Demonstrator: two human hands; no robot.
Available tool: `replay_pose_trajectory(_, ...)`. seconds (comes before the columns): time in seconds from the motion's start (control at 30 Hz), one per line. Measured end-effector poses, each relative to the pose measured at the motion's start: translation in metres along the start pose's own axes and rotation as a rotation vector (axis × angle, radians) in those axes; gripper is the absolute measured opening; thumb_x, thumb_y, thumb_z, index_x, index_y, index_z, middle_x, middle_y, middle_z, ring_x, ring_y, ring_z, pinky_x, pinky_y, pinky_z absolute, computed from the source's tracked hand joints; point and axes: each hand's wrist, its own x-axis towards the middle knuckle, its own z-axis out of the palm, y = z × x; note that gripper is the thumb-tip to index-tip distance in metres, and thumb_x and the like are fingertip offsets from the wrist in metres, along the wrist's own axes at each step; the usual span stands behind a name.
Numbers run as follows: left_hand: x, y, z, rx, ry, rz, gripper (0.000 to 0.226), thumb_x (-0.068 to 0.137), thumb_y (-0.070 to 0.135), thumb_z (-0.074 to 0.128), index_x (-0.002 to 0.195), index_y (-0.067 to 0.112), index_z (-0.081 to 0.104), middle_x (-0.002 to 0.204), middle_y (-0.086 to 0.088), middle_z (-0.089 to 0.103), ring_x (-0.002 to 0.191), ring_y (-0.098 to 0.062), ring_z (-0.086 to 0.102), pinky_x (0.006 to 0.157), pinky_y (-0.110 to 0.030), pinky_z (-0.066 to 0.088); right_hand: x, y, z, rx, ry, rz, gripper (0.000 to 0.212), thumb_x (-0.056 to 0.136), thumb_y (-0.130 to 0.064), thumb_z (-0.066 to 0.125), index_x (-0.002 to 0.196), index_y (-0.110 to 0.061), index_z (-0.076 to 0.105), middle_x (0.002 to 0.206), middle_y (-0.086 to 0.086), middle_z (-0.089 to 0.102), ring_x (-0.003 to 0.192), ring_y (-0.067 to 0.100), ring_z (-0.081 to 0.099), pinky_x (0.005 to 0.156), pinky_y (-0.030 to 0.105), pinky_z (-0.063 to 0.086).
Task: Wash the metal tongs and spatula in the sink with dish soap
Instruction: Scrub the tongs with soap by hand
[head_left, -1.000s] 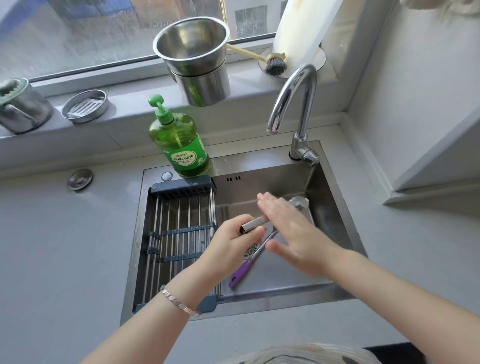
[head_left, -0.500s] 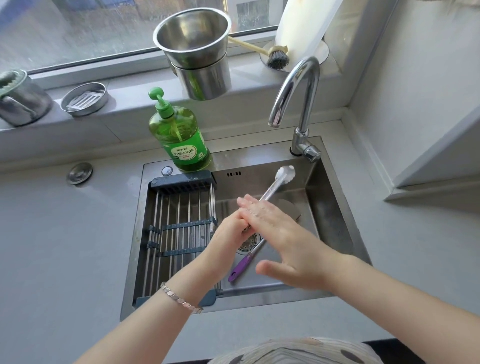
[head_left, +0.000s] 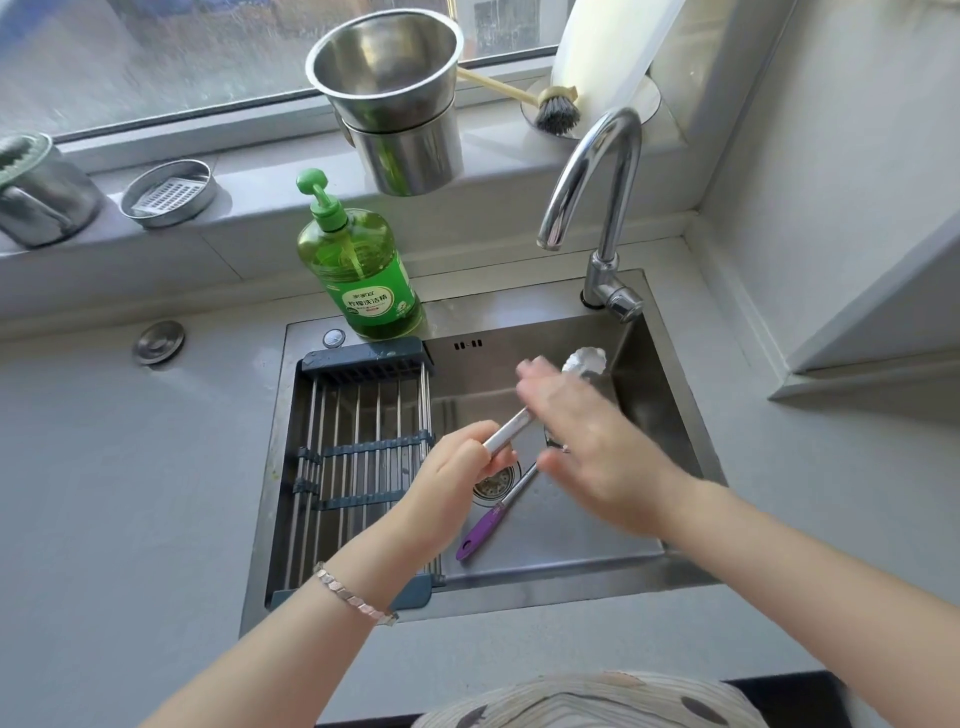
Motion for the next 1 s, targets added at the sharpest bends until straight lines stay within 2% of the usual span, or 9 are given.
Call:
replay_pose_trajectory(0.1, -0.005, -0.001, -0.001, -0.059, -0.01, 0.057, 0.029, 0.07, 0.027, 0.038, 0.08, 0.008, 0.056, 0.081, -0.01, 0.047, 0.082, -0.02, 0.042, 0.082, -0.04, 0.04, -0.004, -0.002, 0.013, -0.109, -0.111, -0.18, 0.077, 0.095, -0.056, 0.012, 0.14, 0.003, 0.033, 0.149, 0.016, 0.03, 0.141, 0.02, 0.019, 0.117, 0.031, 0.01)
replay_pose_trajectory(0.23, -0.002, -0.002, -0.006, 0.022, 0.03, 0.031, 0.017, 0.073, 0.012, 0.037, 0.062, -0.001, 0.039, 0.071, -0.007, 0.035, 0.075, -0.019, 0.039, 0.086, -0.044, 0.04, 0.006, 0.028, -0.008, -0.061, 0.054, 0.148, 0.095, 0.085, -0.071, 0.001, 0.144, -0.001, 0.025, 0.153, 0.012, 0.021, 0.141, 0.008, 0.007, 0.118, 0.027, 0.003)
replay_pose_trajectory(0.33, -0.004, -0.004, -0.007, 0.081, 0.016, 0.09, 0.03, 0.067, 0.028, 0.036, 0.062, -0.002, 0.04, 0.064, -0.006, 0.034, 0.066, -0.018, 0.034, 0.076, -0.045, 0.04, 0.001, 0.018, 0.005, -0.205, -0.069, -0.109, 0.083, 0.092, -0.062, 0.013, 0.141, 0.002, 0.031, 0.151, 0.013, 0.025, 0.141, 0.015, 0.014, 0.117, 0.028, 0.005)
replay_pose_trajectory(0.4, -0.005, -0.005, -0.008, 0.13, 0.017, 0.091, 0.031, 0.067, 0.03, 0.035, 0.062, 0.0, 0.041, 0.062, -0.001, 0.035, 0.063, -0.015, 0.034, 0.067, -0.044, 0.037, -0.002, 0.023, 0.009, -0.197, -0.086, -0.143, 0.082, 0.092, -0.062, 0.012, 0.142, 0.001, 0.03, 0.151, 0.009, 0.024, 0.141, 0.014, 0.013, 0.116, 0.024, 0.003)
replay_pose_trajectory(0.5, -0.009, -0.003, -0.008, 0.226, 0.068, 0.074, 0.02, 0.073, 0.019, 0.034, 0.062, 0.004, 0.04, 0.061, 0.006, 0.037, 0.06, -0.01, 0.033, 0.062, -0.032, 0.029, 0.0, 0.039, -0.001, 0.187, 0.087, 0.305, 0.08, 0.09, -0.063, 0.015, 0.144, -0.006, 0.03, 0.15, -0.002, 0.025, 0.136, 0.002, 0.017, 0.111, 0.01, 0.005)
replay_pose_trajectory(0.6, -0.011, -0.003, -0.012, 0.696, 0.067, 0.301, 0.019, 0.074, 0.02, 0.031, 0.062, 0.006, 0.037, 0.065, 0.0, 0.036, 0.07, -0.012, 0.034, 0.061, -0.024, 0.028, 0.004, 0.041, -0.01, 0.917, 0.321, 0.79, 0.041, 0.096, -0.034, 0.043, 0.121, -0.004, 0.054, 0.129, 0.011, 0.056, 0.112, 0.013, 0.054, 0.1, 0.024, 0.042)
replay_pose_trajectory(0.67, -0.01, -0.004, -0.011, 1.071, 0.035, 0.491, 0.015, 0.069, 0.019, 0.035, 0.059, 0.01, 0.041, 0.059, -0.002, 0.042, 0.068, -0.02, 0.042, 0.061, -0.025, 0.033, 0.009, 0.032, -0.01, 1.306, 0.289, 0.919, 0.028, 0.092, -0.027, 0.053, 0.099, -0.001, 0.057, 0.104, 0.017, 0.063, 0.09, 0.021, 0.064, 0.077, 0.026, 0.056)
replay_pose_trajectory(0.83, -0.003, -0.011, 0.001, 1.475, -0.118, 0.648, 0.028, 0.064, 0.028, 0.038, 0.058, 0.009, 0.057, 0.057, -0.006, 0.055, 0.065, -0.025, 0.055, 0.065, -0.033, 0.053, 0.018, 0.022, 0.004, 1.249, 0.283, 1.139, 0.025, 0.085, -0.017, 0.067, 0.099, 0.003, 0.061, 0.087, 0.017, 0.063, 0.068, 0.018, 0.063, 0.056, 0.022, 0.056)
replay_pose_trajectory(1.0, 0.0, -0.024, -0.006, 1.566, -0.103, 0.855, 0.037, 0.068, 0.027, 0.041, 0.073, 0.006, 0.071, 0.092, -0.012, 0.069, 0.109, -0.029, 0.048, 0.1, -0.046, 0.034, 0.017, 0.029, 0.014, 1.095, 0.236, 1.227, 0.01, 0.087, -0.002, 0.061, 0.086, -0.002, 0.051, 0.068, 0.01, 0.054, 0.054, 0.014, 0.054, 0.04, 0.02, 0.052)
